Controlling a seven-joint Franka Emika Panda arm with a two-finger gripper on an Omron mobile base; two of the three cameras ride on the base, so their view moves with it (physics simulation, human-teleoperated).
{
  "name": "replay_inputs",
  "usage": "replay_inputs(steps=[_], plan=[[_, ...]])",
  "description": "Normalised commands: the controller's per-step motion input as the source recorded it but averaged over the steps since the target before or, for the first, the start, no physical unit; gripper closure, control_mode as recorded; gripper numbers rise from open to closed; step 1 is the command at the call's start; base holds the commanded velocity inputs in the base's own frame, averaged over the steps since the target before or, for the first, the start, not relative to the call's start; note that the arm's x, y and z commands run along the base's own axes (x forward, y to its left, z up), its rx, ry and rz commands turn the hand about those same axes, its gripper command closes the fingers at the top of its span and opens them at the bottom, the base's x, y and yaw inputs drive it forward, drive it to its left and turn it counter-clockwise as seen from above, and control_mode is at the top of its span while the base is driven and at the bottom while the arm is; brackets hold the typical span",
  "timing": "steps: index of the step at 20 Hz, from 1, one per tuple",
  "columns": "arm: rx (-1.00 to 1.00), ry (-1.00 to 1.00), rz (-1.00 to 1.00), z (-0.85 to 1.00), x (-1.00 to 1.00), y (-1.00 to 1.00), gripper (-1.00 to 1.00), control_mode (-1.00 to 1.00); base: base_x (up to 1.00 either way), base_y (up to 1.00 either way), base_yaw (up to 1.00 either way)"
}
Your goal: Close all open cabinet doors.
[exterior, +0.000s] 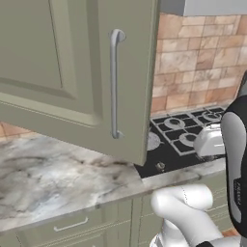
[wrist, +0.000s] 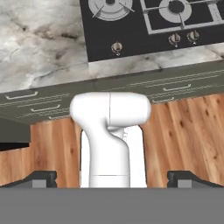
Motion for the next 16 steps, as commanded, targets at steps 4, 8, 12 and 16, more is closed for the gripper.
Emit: replay_inputs(steps=[4,8,12,16], plan=[[0.00,0.00,0.00,0.00,0.00,0.00,-1.00,1.00,0.19,0.00,-0.03],[0.00,0.00,0.00,0.00,0.00,0.00,-1.00,1.00,0.00,0.00,0.00],[0.00,0.00,0.00,0.00,-0.02,0.00,-1.00,-1.00,0.00,0.00,0.00],[0.00,-0.08,0.00,0.00,-0.57,0.01,-1.00,-1.00,0.00,0.00,0.00]])
